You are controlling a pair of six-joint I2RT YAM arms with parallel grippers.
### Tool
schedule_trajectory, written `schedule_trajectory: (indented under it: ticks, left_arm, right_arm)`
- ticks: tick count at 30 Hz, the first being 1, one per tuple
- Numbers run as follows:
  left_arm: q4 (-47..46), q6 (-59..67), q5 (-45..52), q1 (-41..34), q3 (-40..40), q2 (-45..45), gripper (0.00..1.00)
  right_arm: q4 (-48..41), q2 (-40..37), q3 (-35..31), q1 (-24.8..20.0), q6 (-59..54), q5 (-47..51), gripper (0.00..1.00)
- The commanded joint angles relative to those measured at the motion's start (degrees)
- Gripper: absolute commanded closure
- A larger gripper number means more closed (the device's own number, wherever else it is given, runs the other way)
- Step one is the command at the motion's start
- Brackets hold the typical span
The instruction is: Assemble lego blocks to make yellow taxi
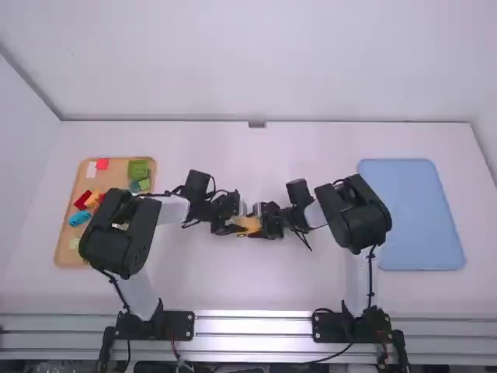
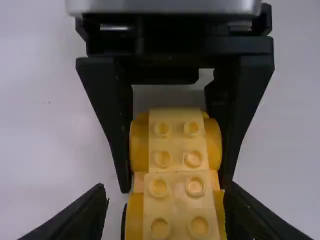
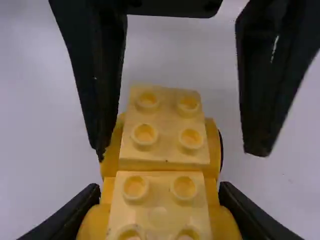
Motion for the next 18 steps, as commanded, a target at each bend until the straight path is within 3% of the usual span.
schedule_trajectory:
  ticks: [1,9,10,11,12,13,18]
  left_arm:
    - [0.0,0.1,4.1,-0.2,1.2,-0.7,0.38]
    - [0.1,-3.6,4.2,0.6,1.3,-7.8,0.33]
    - [0.0,-4.8,3.1,0.6,1.3,-8.0,0.37]
    - [0.0,-6.6,1.2,0.3,1.3,-8.1,0.61]
    - [0.0,-7.8,-0.2,0.0,1.3,-8.1,0.94]
    - [-0.5,-9.8,-2.3,0.0,1.2,-8.1,0.98]
    - [-4.7,-10.9,-7.6,-0.3,-0.1,-7.4,0.98]
  right_arm:
    - [-0.3,0.9,0.0,0.3,-0.7,0.0,0.71]
    - [-0.2,0.8,0.1,0.4,-0.7,0.0,0.71]
    - [-0.2,0.8,0.1,0.4,-0.7,0.0,0.71]
    - [-0.2,0.8,0.1,0.3,-0.7,0.0,0.71]
    - [-0.2,0.9,0.1,0.3,-0.7,0.0,0.71]
    - [-0.2,0.8,0.1,0.3,-0.7,0.0,0.71]
    - [0.2,0.9,0.1,0.3,-0.7,0.0,0.71]
